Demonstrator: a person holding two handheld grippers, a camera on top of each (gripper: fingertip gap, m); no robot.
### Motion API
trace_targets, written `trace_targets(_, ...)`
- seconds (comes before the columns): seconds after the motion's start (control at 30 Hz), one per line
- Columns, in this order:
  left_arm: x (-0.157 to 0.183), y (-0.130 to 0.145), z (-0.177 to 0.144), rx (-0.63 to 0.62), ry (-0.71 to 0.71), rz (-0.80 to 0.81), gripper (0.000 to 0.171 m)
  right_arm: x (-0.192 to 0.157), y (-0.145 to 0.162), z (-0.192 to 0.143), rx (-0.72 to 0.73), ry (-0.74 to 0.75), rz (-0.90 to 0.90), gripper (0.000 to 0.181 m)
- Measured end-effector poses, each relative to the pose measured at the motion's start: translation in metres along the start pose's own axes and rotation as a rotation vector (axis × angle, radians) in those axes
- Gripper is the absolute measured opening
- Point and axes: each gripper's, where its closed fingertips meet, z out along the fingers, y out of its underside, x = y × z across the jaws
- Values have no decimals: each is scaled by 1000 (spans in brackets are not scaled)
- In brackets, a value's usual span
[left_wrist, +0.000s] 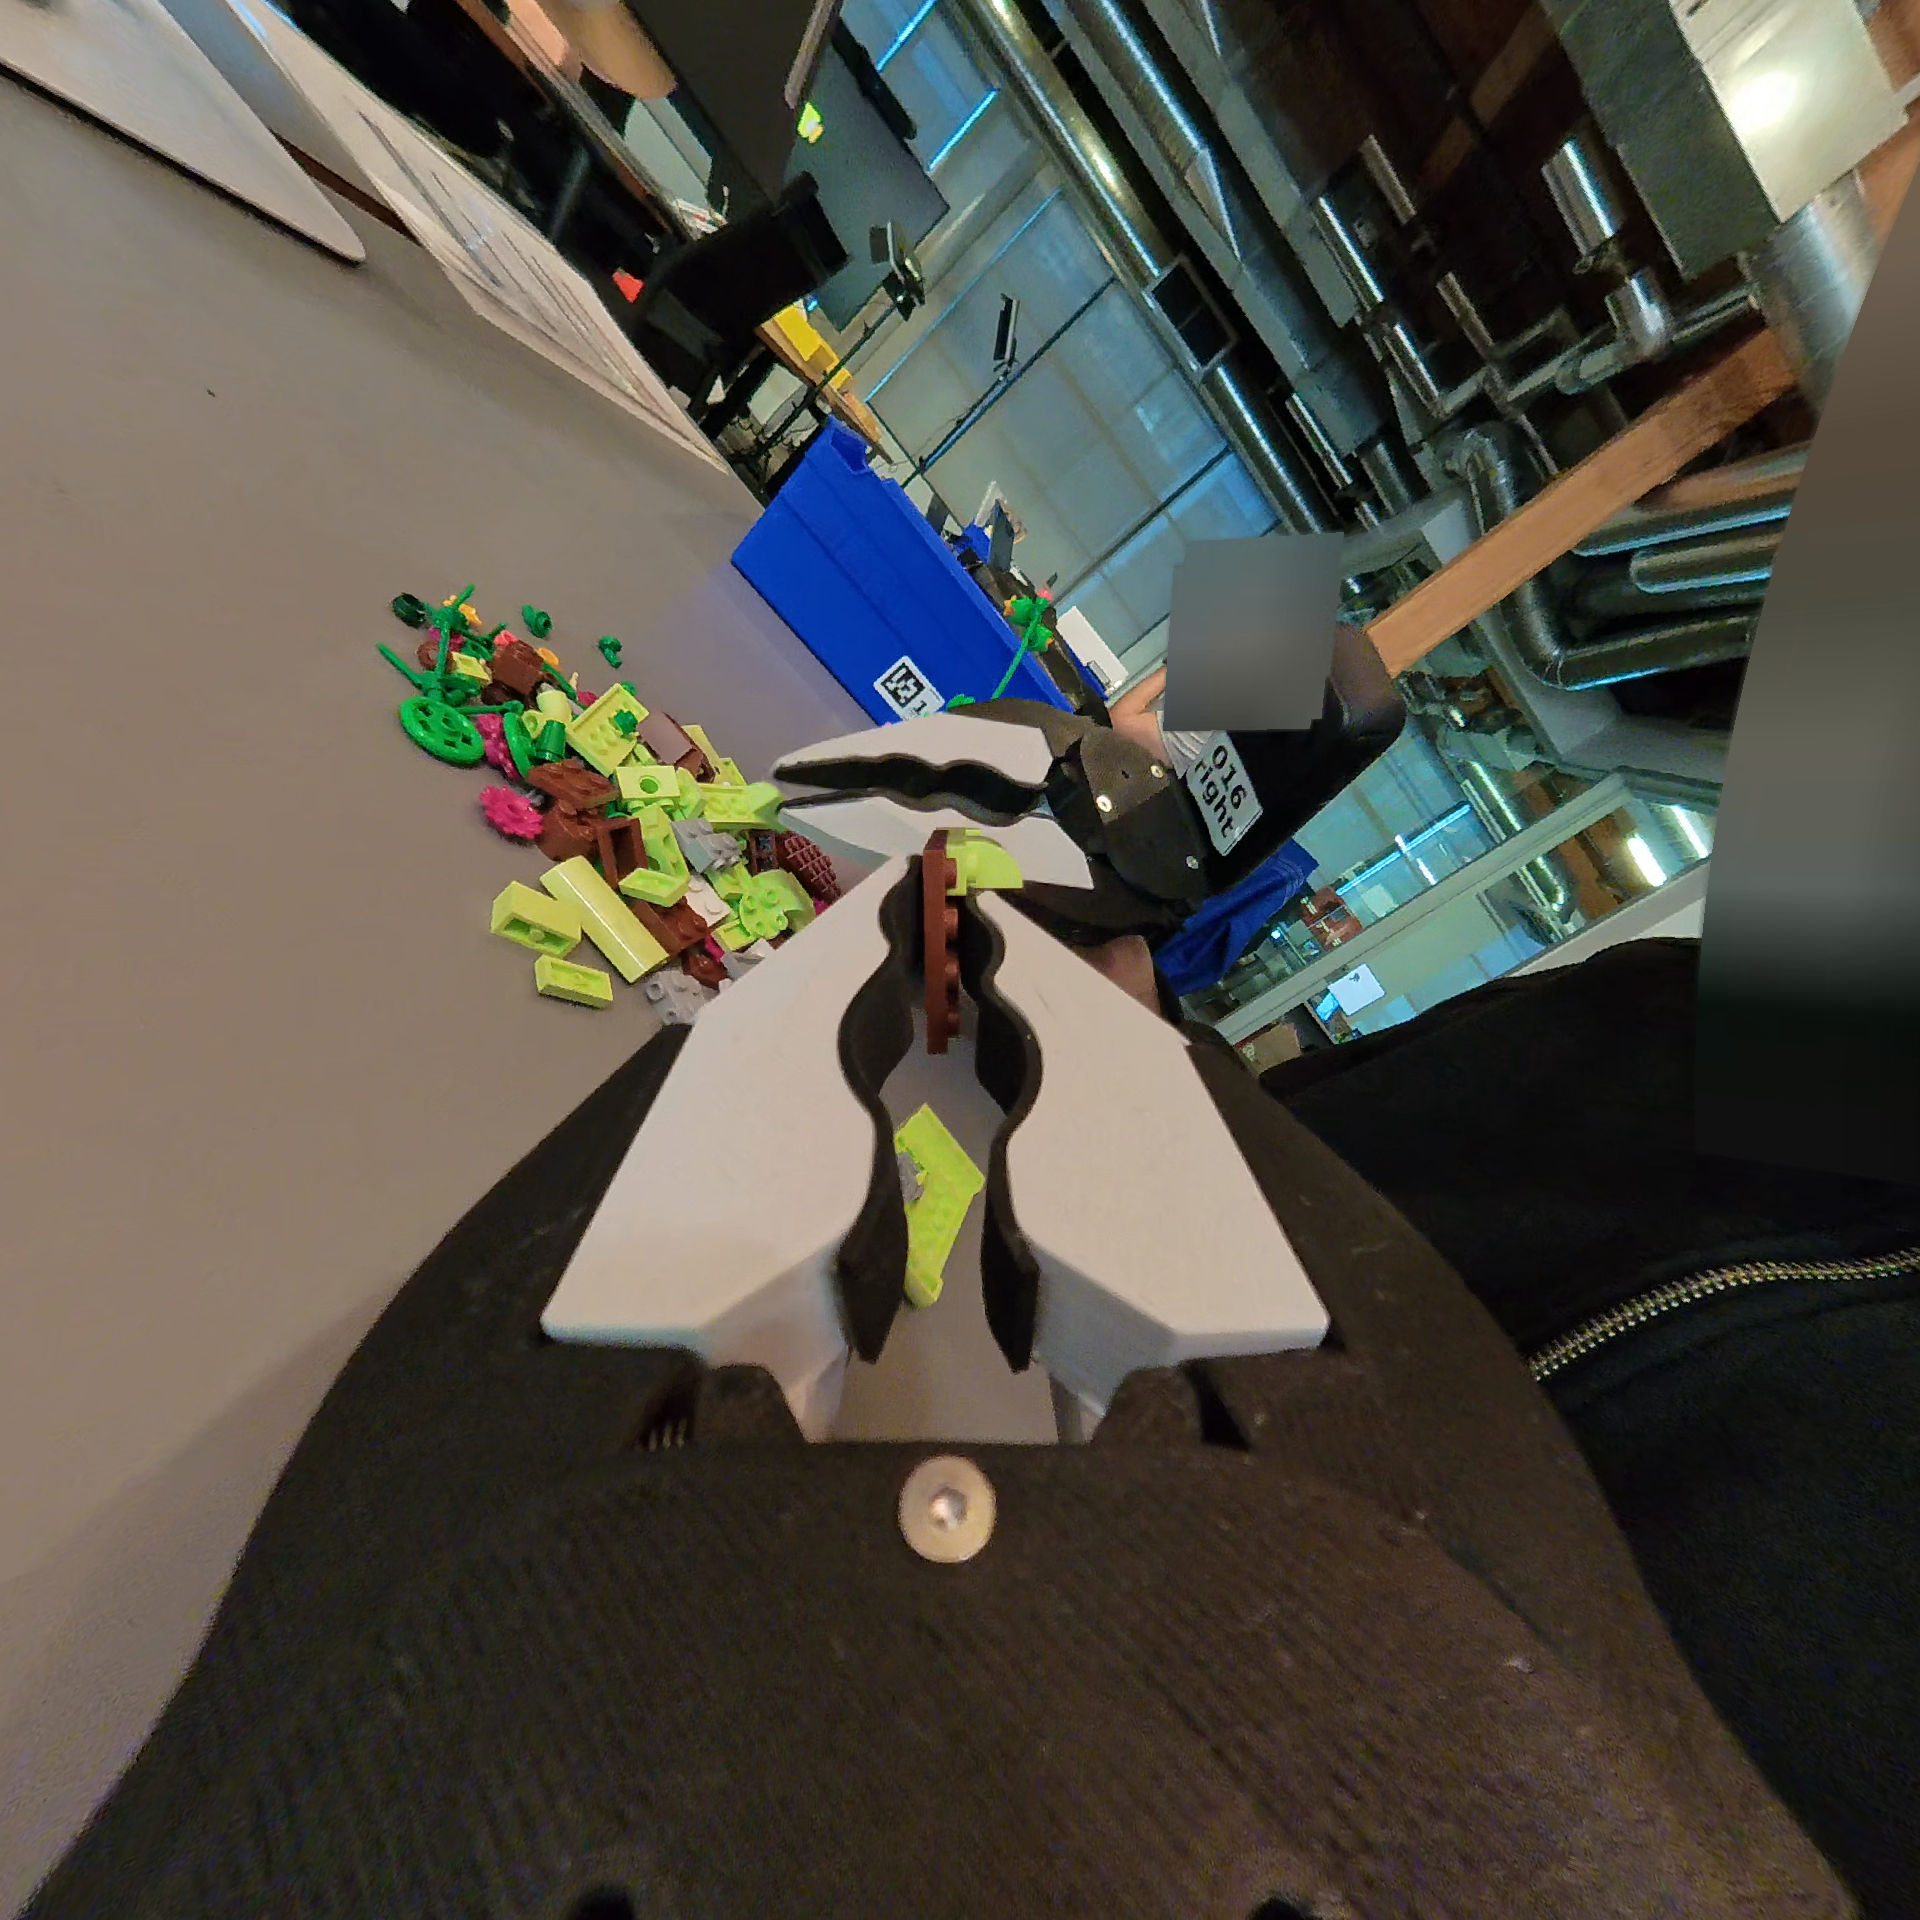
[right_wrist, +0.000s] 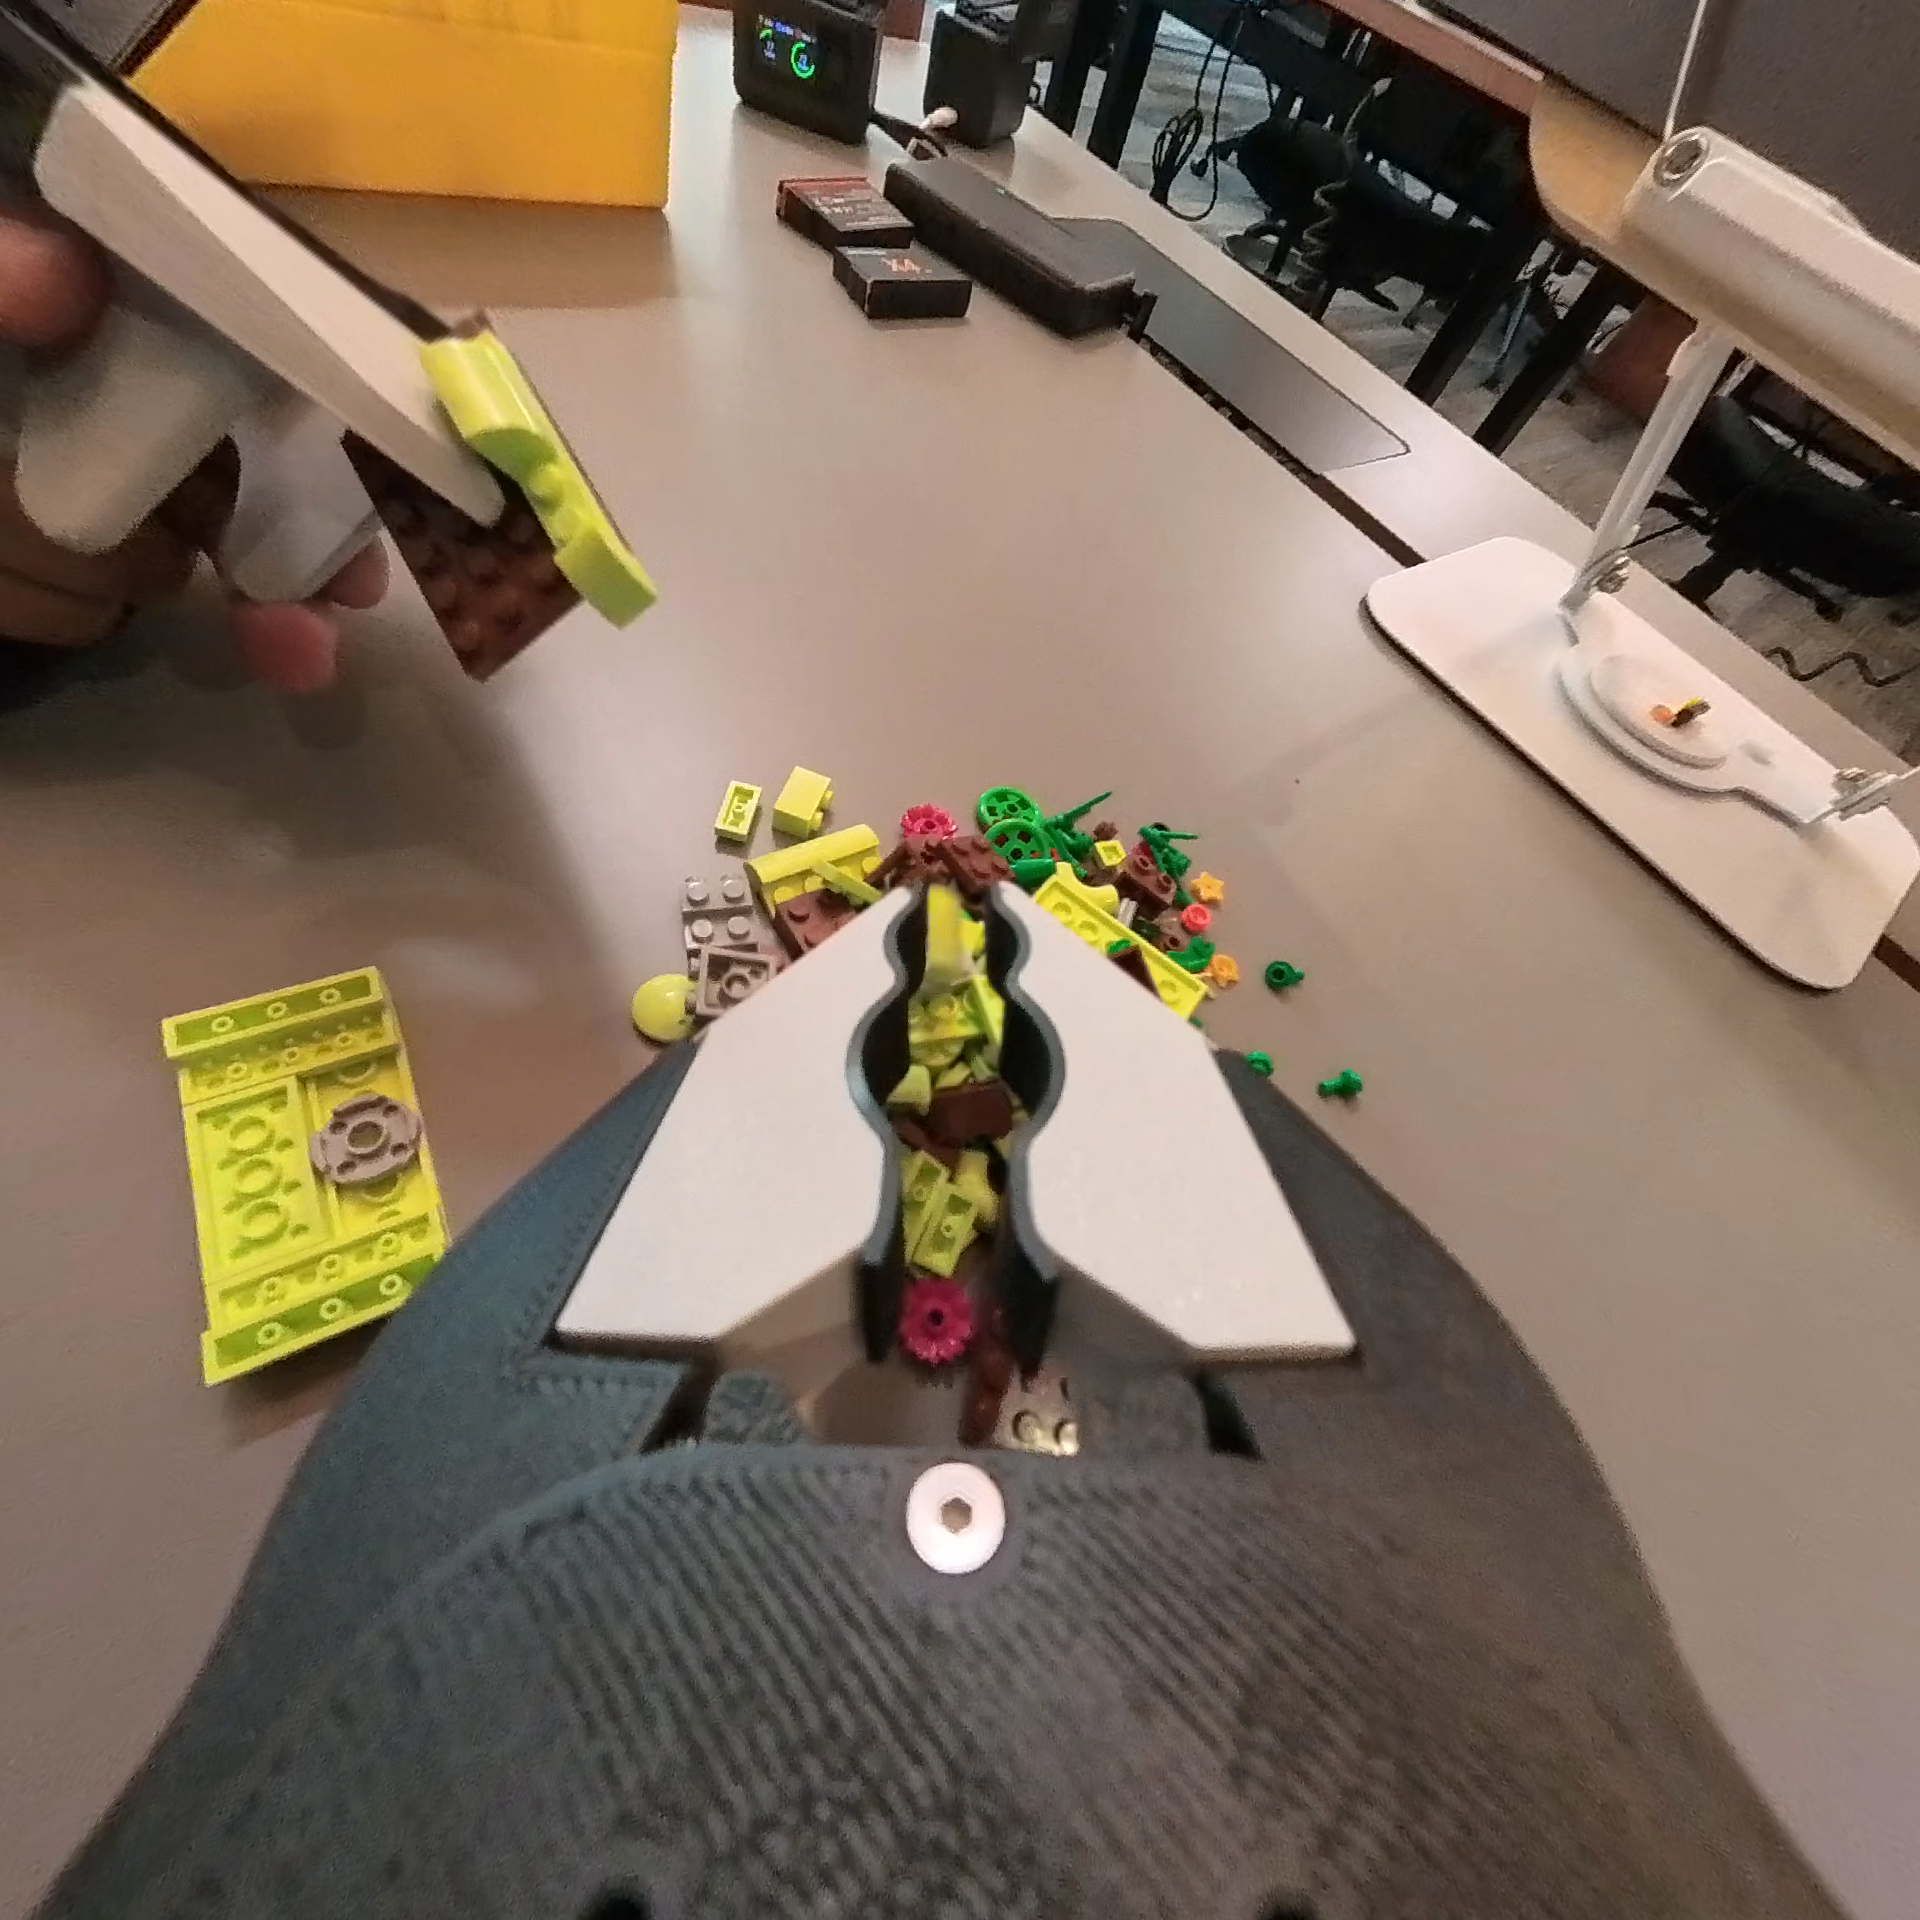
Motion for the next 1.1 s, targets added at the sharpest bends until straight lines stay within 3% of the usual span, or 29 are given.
trace_targets(0.17,-7,4,1,-25,-60,52,0,3,-5,-3,36,5,19,16)
trace_targets(0.27,-8,7,3,-46,-90,92,0,-9,-27,-13,151,-53,12,21)
trace_targets(0.43,-6,16,9,-105,-110,153,1,-50,-64,-30,347,-122,-210,21)
trace_targets(0.63,2,30,15,-171,-57,136,1,-76,-57,-23,319,-103,-453,15)
trace_targets(0.7,4,32,16,-185,-33,123,1,-79,-57,-25,327,-119,-462,0)
trace_targets(1.1,10,38,16,-223,9,124,1,-79,-55,-29,337,-181,-393,10)
